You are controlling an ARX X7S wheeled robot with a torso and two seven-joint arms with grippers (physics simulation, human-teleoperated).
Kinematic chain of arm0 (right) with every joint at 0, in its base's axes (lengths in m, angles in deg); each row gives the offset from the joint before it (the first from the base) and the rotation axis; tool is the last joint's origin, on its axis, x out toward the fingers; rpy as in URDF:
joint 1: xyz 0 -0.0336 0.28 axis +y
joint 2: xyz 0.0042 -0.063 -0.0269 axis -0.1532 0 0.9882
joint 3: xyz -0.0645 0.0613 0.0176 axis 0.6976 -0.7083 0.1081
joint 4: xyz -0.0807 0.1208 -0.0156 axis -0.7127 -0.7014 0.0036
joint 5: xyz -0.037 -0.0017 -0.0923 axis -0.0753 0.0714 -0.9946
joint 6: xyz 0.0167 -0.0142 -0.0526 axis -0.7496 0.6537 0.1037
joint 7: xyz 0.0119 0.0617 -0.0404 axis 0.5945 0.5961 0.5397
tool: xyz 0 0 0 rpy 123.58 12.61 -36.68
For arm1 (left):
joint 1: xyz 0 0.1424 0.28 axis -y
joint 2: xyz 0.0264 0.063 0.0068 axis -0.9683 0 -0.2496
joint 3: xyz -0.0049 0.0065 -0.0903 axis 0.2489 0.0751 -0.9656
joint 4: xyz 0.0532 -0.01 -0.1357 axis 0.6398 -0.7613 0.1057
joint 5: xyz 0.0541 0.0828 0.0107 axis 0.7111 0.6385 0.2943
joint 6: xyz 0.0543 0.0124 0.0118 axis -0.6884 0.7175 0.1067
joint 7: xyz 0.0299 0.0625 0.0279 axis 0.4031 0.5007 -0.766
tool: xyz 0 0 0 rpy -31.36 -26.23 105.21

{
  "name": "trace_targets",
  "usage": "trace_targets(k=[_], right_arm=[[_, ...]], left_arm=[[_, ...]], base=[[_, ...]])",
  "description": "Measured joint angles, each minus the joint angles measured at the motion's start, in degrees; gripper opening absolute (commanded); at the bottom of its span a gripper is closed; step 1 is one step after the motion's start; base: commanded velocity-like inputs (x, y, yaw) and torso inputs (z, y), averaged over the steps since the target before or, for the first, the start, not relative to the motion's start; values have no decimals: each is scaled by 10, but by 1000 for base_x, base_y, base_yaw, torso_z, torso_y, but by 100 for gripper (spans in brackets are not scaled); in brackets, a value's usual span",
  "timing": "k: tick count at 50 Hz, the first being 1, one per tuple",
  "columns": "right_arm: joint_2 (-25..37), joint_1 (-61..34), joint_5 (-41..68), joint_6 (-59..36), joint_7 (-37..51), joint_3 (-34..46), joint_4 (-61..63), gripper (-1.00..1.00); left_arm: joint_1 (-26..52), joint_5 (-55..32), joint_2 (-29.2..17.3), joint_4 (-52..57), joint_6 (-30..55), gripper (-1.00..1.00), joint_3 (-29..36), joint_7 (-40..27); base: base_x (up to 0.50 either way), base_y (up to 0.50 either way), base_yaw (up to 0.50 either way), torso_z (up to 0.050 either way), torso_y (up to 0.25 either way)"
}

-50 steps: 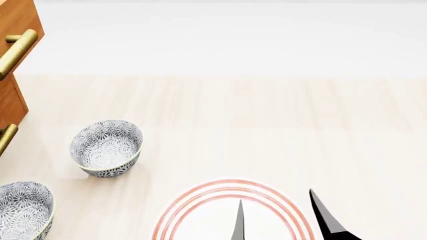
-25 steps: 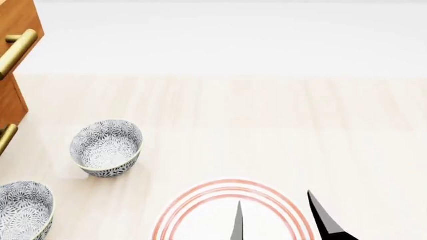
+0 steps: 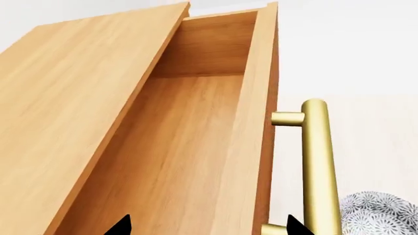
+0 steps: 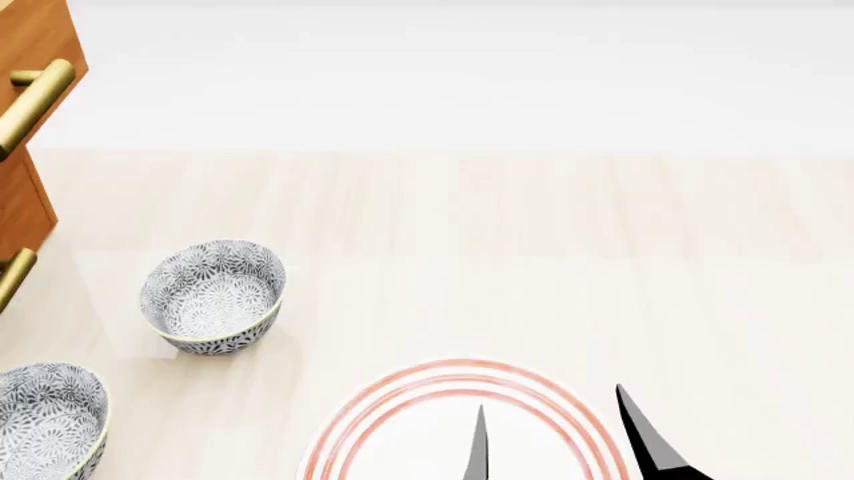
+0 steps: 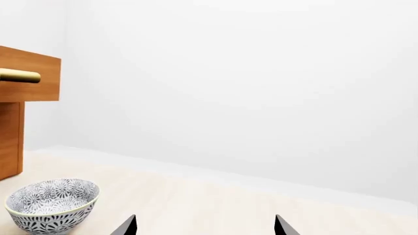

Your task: Open the top drawer of the cabinet.

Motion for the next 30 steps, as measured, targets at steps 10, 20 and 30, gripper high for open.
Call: trace_targets(k=[10,20,30], right_arm=[[1,1,1,3,1,1,-2,100],[3,1,2,3,2,2,-2,100],[4,1,3,3,4,2,-2,100]], left_arm=[[-12,21,7,9,-7,100,28,10],[-40,6,15,91,35,100,74,71],[-54,-11,23,144,62,100,96,109]], base=[[0,0,0,0,0],[0,0,0,0,0],[0,0,0,-2,0]])
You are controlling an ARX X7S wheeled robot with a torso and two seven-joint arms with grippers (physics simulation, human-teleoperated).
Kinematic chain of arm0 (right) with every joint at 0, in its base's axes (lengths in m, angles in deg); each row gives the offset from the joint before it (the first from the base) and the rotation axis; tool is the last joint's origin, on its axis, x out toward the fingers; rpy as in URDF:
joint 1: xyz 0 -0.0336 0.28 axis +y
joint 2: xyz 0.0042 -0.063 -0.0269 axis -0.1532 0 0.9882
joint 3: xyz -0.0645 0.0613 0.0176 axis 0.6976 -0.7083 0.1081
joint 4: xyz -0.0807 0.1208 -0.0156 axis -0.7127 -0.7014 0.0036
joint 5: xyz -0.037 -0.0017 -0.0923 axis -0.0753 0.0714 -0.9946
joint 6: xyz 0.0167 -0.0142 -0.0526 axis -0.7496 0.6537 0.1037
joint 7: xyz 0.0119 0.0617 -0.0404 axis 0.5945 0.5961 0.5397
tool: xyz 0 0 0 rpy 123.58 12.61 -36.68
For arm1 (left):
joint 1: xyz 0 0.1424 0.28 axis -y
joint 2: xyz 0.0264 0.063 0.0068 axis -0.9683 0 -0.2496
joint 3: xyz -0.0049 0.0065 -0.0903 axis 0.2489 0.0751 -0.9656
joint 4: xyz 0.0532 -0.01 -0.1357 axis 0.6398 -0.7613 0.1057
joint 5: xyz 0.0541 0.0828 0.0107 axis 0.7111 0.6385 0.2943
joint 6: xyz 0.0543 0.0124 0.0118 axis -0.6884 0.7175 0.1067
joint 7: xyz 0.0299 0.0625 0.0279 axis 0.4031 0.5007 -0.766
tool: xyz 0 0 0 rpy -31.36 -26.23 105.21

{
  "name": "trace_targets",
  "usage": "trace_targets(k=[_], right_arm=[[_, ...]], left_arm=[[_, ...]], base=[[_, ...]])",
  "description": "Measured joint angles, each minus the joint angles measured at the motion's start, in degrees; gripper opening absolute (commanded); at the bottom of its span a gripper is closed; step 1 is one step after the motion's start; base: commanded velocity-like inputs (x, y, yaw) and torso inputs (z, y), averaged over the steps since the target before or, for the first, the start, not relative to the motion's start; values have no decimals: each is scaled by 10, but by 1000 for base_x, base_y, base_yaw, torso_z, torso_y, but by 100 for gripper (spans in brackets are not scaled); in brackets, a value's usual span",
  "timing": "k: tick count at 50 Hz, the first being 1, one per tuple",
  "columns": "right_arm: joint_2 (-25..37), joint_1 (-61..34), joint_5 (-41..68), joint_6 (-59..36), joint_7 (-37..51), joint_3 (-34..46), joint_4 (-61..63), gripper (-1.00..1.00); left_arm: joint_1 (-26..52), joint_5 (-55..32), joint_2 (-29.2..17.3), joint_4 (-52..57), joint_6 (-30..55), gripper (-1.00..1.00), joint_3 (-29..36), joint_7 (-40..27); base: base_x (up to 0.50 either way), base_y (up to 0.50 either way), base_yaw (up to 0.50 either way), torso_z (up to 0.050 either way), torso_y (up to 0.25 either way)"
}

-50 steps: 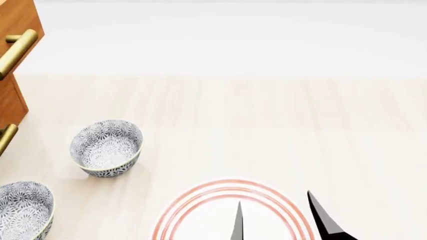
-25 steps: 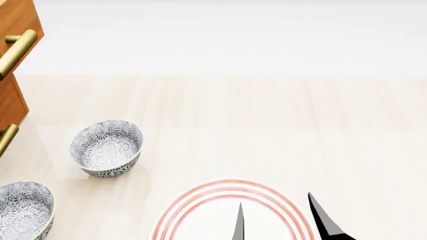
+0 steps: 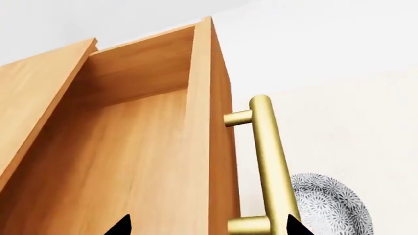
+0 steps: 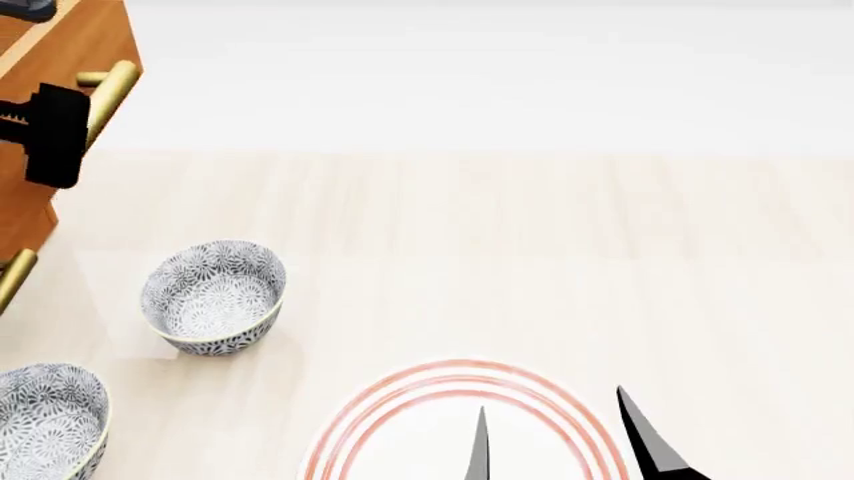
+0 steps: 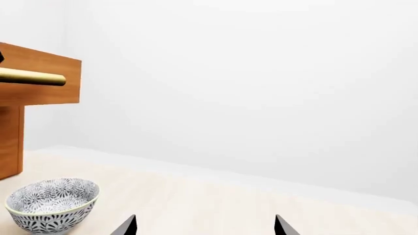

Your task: Open the top drawer of the cabinet.

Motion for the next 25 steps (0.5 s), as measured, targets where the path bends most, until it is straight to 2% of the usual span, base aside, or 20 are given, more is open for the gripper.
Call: trace_targets(k=[25], right_arm=[[3,2,3,4,5,-1,-2,100]], left_arm=[[-24,7,25,86,54,100,32,62]], base=[[0,0,0,-1,0]])
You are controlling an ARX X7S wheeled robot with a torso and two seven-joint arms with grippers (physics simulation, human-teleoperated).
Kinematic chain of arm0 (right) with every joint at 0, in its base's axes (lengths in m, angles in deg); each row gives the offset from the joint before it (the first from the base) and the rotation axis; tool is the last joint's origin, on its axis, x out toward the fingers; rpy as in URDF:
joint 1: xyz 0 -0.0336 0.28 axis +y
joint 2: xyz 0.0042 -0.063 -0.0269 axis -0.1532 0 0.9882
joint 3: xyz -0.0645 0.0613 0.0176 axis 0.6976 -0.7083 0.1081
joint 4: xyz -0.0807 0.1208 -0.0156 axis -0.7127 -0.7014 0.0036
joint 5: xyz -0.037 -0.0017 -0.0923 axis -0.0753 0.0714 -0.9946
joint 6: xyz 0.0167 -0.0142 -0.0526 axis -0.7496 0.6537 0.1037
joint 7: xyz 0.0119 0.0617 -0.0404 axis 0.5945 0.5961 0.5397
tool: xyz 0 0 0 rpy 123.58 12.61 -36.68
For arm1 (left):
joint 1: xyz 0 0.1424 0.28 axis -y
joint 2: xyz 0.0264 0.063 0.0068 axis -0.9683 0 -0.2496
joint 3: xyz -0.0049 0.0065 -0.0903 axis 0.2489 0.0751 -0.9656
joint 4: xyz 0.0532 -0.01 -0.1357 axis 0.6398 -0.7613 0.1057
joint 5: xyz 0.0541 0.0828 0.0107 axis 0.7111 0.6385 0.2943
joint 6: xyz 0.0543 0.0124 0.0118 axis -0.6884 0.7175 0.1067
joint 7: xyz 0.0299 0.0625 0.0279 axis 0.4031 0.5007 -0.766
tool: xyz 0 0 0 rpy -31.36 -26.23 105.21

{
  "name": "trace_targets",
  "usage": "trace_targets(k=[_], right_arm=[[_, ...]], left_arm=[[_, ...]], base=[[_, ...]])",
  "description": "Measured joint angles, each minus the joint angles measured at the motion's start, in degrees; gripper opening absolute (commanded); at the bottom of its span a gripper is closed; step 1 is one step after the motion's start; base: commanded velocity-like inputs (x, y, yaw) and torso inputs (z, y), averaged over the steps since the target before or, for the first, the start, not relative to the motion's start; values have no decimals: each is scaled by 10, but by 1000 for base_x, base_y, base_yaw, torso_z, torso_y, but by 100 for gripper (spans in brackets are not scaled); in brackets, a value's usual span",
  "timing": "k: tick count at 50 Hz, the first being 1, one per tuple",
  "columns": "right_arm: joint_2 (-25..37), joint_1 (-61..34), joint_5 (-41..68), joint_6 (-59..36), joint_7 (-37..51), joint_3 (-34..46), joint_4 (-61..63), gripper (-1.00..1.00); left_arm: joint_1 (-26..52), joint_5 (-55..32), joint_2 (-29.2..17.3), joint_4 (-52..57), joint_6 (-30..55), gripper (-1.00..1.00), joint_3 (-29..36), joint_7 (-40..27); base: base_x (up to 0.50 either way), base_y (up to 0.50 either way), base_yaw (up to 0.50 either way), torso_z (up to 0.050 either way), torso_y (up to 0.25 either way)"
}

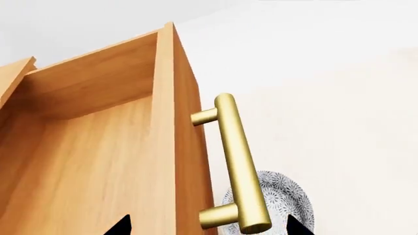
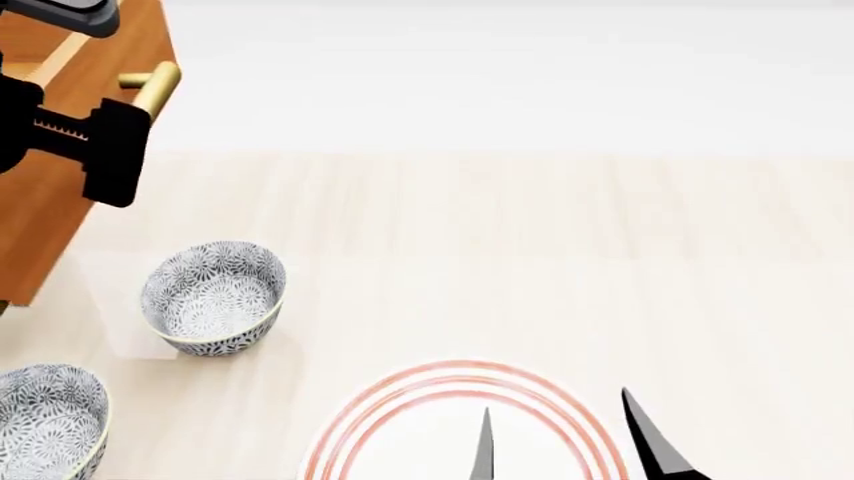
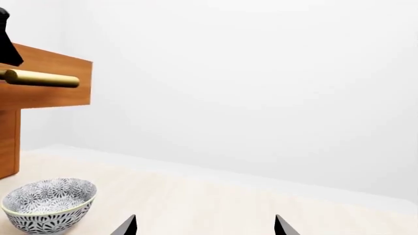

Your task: Open the top drawer of the cabinet.

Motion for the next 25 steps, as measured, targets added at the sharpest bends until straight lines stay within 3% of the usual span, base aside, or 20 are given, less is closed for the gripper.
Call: trace_targets(k=[25], right_arm=[[6,3,8,-1,5,-5,5,100]], left_arm=[[-29,175,61,30,13,100,14,142]], base=[[0,0,0,-1,0]])
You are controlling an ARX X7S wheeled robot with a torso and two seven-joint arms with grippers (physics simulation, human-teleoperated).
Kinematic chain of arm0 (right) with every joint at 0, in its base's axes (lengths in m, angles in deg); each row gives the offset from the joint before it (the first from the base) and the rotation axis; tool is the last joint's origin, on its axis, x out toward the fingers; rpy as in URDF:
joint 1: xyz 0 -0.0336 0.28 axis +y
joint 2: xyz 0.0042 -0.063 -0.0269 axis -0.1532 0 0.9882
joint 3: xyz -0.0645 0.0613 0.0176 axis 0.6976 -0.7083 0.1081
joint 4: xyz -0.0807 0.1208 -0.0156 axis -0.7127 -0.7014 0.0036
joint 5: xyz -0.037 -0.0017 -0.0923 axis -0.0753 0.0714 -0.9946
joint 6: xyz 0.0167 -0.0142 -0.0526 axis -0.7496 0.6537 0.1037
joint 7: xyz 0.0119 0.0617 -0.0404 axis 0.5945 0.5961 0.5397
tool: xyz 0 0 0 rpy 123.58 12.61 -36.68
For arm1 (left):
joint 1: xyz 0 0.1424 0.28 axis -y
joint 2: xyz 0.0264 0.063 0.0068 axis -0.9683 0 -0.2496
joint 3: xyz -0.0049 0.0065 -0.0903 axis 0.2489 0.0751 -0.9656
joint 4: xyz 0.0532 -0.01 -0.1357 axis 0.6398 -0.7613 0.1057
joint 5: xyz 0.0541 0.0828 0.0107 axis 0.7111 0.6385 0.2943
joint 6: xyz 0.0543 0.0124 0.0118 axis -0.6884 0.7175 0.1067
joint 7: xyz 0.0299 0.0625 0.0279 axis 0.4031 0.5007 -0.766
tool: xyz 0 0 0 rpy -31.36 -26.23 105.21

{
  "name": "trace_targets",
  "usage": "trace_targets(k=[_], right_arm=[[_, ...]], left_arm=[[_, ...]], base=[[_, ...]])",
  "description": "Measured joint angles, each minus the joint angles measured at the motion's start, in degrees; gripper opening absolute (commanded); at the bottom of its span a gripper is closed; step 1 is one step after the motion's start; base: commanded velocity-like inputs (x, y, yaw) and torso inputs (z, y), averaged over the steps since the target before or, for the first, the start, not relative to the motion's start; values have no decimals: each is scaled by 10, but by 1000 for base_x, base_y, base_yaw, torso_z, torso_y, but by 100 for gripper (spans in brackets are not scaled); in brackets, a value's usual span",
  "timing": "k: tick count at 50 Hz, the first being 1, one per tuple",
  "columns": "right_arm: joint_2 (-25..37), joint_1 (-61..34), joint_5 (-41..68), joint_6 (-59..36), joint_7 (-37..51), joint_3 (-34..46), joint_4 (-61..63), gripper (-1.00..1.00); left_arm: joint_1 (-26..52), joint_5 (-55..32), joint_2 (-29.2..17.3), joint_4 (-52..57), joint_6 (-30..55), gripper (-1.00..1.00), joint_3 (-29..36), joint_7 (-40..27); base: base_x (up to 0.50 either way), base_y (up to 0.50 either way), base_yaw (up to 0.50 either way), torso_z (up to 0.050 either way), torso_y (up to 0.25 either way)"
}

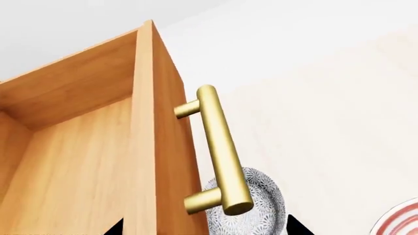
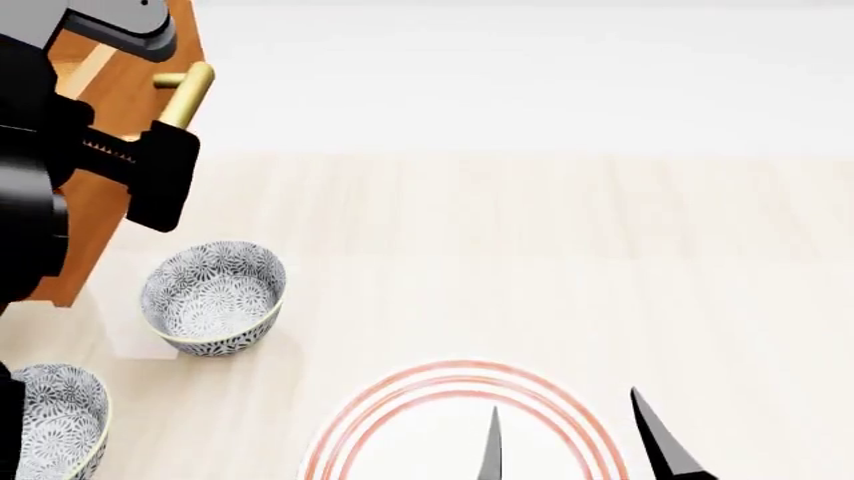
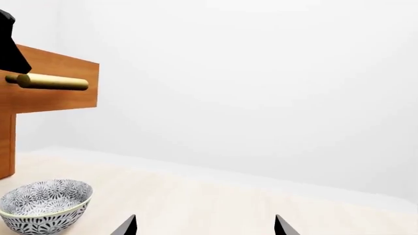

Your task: Open the top drawer of the cabinet.

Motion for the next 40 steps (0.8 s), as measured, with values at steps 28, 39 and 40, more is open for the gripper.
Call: trace_targets(k=[28,39,40], right_arm=[[3,1,6,2,4,-1,1,100],[4,1,5,3,5,2,-1,100],[4,1,5,3,5,2,-1,100]], left_arm=[[-25,98,6,35,5,100,4,85],[-26,229,13,85,11,100,-5,241],[-28,238,13,96,11,100,-6,254]], base=[[0,0,0,0,1],[0,0,0,0,1],[0,0,0,0,0]])
